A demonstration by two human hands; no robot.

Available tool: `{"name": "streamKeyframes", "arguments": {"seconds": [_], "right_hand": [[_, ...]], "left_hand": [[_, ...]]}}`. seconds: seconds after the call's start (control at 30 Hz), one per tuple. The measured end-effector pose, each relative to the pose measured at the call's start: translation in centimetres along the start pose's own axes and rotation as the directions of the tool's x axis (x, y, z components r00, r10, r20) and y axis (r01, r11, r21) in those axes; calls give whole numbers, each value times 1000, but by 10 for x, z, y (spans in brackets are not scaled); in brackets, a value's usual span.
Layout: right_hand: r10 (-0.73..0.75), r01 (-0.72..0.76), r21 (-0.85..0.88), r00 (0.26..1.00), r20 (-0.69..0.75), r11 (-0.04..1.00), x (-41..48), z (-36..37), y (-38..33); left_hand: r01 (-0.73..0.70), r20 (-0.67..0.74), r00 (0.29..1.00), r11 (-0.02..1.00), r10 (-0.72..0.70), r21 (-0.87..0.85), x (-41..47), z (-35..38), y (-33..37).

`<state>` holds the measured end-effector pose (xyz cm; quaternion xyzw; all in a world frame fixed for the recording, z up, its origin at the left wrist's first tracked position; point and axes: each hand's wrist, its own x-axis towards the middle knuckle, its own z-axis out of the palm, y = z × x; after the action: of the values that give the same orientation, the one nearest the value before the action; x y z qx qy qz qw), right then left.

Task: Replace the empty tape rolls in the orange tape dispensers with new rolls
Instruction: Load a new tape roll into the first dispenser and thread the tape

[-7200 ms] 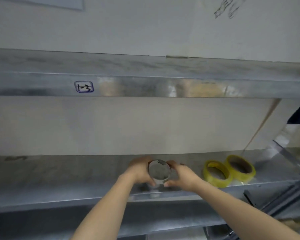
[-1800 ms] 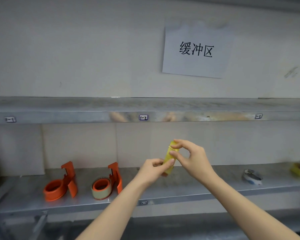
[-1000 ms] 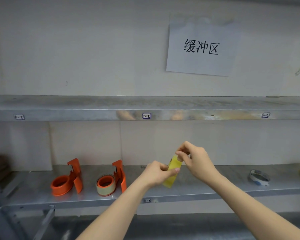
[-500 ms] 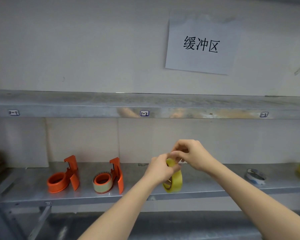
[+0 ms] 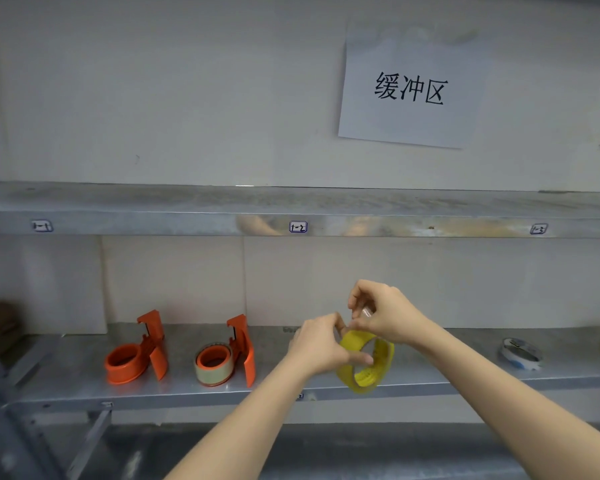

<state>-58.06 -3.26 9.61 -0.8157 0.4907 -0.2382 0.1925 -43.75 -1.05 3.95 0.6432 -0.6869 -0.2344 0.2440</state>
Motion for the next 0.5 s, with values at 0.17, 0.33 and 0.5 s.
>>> {"name": "streamKeyframes", "arguments": {"seconds": [0.17,0.33,0.5], "right_hand": [[60,-55,-93,997,51,994,8,-3,-4],[65,-56,-219,997,32,974,19,-1,-7],[60,-50,-204,997,46,978,17,-7,-9]], "left_hand": [[162,83,986,947,-144,-277,-5,4,-8],[154,108,987,911,-121,-382,-7,1,-3],[129,125,989,895,-84,-426,-10,-4,-5]]}}
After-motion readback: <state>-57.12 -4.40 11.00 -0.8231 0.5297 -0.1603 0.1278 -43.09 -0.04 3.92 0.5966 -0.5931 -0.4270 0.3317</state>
